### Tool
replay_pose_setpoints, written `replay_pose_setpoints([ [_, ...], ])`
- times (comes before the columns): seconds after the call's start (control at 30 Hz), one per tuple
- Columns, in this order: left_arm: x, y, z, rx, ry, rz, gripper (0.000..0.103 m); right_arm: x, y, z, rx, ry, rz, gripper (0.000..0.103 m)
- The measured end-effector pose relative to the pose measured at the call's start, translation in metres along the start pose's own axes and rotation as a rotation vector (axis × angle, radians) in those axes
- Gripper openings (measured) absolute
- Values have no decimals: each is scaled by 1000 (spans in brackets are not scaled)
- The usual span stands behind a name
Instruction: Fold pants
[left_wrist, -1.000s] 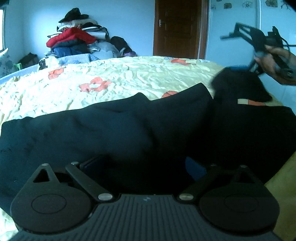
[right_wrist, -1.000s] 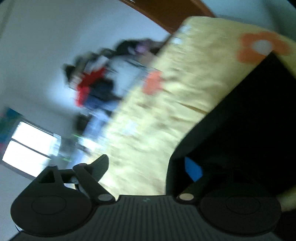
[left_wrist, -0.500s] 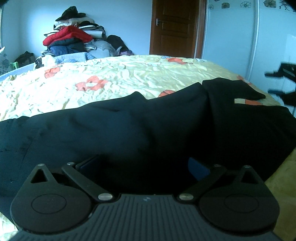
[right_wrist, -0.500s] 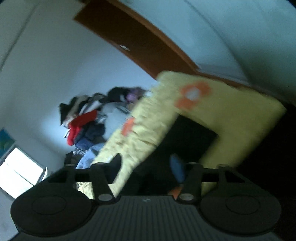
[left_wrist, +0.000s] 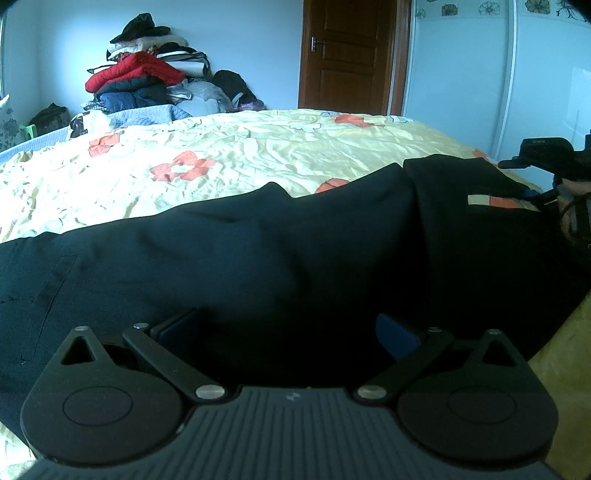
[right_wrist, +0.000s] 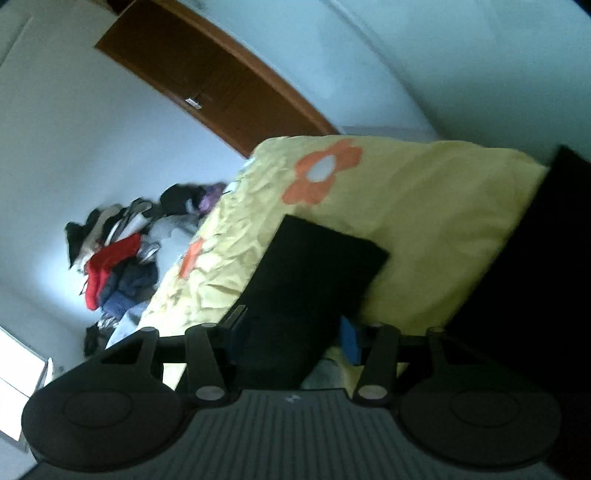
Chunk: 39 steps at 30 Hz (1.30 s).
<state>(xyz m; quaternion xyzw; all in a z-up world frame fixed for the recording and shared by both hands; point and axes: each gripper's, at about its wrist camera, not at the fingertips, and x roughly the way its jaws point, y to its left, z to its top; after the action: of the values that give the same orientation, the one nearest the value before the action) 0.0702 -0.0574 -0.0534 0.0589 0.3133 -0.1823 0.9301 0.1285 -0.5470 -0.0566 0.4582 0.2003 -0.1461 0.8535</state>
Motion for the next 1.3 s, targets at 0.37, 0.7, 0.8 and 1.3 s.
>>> replay_pose_setpoints([
  [0.37, 0, 0, 0, -4, -2, -7, 103, -69, 39, 22, -327, -165, -40, 4],
  [0.7, 0, 1, 1, -7, -3, -18, 103, -157, -4, 18, -464, -234, -292, 4],
  [0.8, -1, 1, 1, -4, -2, -20, 103, -158, -37, 11, -381, -194, -332, 4],
  [1.3, -6, 1, 4, -5, 2, -27, 101, -173, -64, -1, -295, -220, -437, 20],
])
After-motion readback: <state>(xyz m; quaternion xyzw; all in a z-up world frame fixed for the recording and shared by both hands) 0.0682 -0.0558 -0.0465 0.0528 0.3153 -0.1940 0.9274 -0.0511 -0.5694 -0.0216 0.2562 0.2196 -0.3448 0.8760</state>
